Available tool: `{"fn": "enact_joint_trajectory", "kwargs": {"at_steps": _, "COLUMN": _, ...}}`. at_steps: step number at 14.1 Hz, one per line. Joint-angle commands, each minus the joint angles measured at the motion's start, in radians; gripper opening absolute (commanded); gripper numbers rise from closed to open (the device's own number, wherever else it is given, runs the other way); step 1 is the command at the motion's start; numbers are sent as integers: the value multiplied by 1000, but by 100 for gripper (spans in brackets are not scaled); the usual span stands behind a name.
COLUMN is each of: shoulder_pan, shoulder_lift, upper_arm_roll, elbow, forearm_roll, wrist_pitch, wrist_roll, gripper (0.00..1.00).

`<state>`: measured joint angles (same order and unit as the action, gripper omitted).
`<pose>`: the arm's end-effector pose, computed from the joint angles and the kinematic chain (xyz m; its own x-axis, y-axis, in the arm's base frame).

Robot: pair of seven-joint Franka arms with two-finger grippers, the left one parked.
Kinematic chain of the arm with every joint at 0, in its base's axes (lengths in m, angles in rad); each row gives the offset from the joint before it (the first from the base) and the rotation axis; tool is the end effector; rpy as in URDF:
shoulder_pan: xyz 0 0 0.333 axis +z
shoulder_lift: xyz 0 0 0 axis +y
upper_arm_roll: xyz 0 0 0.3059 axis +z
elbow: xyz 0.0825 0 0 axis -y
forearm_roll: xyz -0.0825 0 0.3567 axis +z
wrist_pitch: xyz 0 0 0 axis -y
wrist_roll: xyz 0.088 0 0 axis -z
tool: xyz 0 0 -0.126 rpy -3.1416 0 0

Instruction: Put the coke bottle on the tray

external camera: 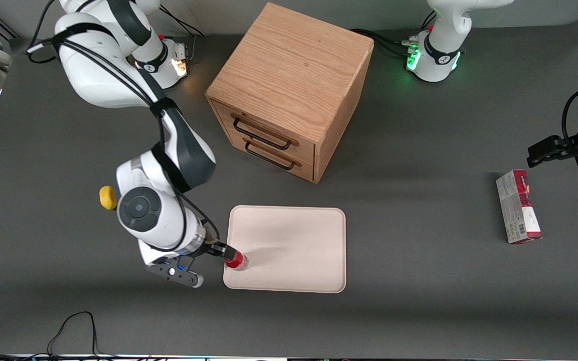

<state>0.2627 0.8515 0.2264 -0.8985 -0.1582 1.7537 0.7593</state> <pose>0.6858 0.2747 0.3717 0.9492 -0.3146 0.0044 -0.3145 -0.9490 -0.0229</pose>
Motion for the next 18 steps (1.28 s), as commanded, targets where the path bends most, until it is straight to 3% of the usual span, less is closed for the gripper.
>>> {"fn": "enact_joint_trajectory", "kwargs": {"at_steps": 1, "shoulder_pan": -71, "shoulder_lift": -177, "upper_arm_roll": 4, "elbow": -155, "forearm_roll": 9, "wrist_pitch": -115, "wrist_roll": -156, "gripper": 100}}
{"fn": "enact_joint_trajectory", "kwargs": {"at_steps": 6, "shoulder_pan": -230, "shoulder_lift": -607, "upper_arm_roll": -39, "elbow": -659, "forearm_roll": 112, "wrist_pitch": -80, "wrist_roll": -564, "gripper": 100}}
{"fn": "enact_joint_trajectory", "kwargs": {"at_steps": 9, "shoulder_pan": -137, "shoulder_lift": -793, "upper_arm_roll": -246, "elbow": -857, "forearm_roll": 164, "wrist_pitch": -40, "wrist_roll": -725, "gripper": 100}}
{"fn": "enact_joint_trajectory", "kwargs": {"at_steps": 10, "shoulder_pan": -120, "shoulder_lift": -846, "upper_arm_roll": -271, "elbow": -910, "forearm_roll": 164, "wrist_pitch": -24, "wrist_roll": -733, "gripper": 100}}
{"fn": "enact_joint_trajectory", "kwargs": {"at_steps": 13, "shoulder_pan": -125, "shoulder_lift": -937, "upper_arm_roll": -274, "elbow": -973, "forearm_roll": 164, "wrist_pitch": -26, "wrist_roll": -745, "gripper": 100}}
{"fn": "enact_joint_trajectory", "kwargs": {"at_steps": 18, "shoulder_pan": -171, "shoulder_lift": -922, "upper_arm_roll": -256, "elbow": -898, "forearm_roll": 163, "wrist_pitch": -109, "wrist_roll": -828, "gripper": 100}}
